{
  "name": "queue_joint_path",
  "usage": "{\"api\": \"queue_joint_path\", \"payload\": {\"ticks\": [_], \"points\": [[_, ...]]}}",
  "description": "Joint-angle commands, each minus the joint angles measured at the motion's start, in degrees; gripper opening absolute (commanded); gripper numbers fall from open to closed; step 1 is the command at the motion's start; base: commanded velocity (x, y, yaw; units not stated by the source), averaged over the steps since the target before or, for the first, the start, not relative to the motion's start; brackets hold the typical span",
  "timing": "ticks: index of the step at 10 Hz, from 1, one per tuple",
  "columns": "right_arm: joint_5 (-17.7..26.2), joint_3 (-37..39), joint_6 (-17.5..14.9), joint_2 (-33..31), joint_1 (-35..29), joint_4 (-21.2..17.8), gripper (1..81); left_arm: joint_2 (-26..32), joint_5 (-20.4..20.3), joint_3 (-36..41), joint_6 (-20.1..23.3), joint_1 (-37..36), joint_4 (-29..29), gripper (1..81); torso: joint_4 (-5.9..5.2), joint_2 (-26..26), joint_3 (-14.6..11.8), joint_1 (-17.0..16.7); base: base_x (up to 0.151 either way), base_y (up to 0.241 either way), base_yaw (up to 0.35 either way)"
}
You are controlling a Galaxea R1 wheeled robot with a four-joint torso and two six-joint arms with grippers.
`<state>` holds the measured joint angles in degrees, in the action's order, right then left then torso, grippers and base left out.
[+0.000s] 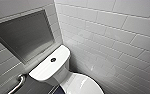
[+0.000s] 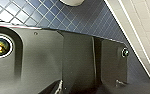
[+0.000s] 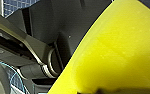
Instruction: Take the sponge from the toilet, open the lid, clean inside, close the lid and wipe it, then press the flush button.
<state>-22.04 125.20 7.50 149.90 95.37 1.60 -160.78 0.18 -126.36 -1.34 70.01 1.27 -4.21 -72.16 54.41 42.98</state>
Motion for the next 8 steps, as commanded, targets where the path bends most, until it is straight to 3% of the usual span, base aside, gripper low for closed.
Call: {"api": "queue_joint_path", "payload": {"ticks": [1, 8], "points": [[4.02, -0.67, -0.2, -1.24, 2.07, 2.09, 1.0, 0.72, 4.12, 1.28, 0.2, -0.7, 0.49, 81.1, 0.0, 0.0, 0.0, 0.0, -0.088, 0.0, 0.0], [4.02, -0.49, -0.2, -0.89, 2.07, 2.8, 1.0, 0.63, 4.12, 1.28, 0.2, -0.7, 0.49, 81.1, 0.0, -0.06, -0.02, -0.13, -0.117, 0.0, 0.0]]}}
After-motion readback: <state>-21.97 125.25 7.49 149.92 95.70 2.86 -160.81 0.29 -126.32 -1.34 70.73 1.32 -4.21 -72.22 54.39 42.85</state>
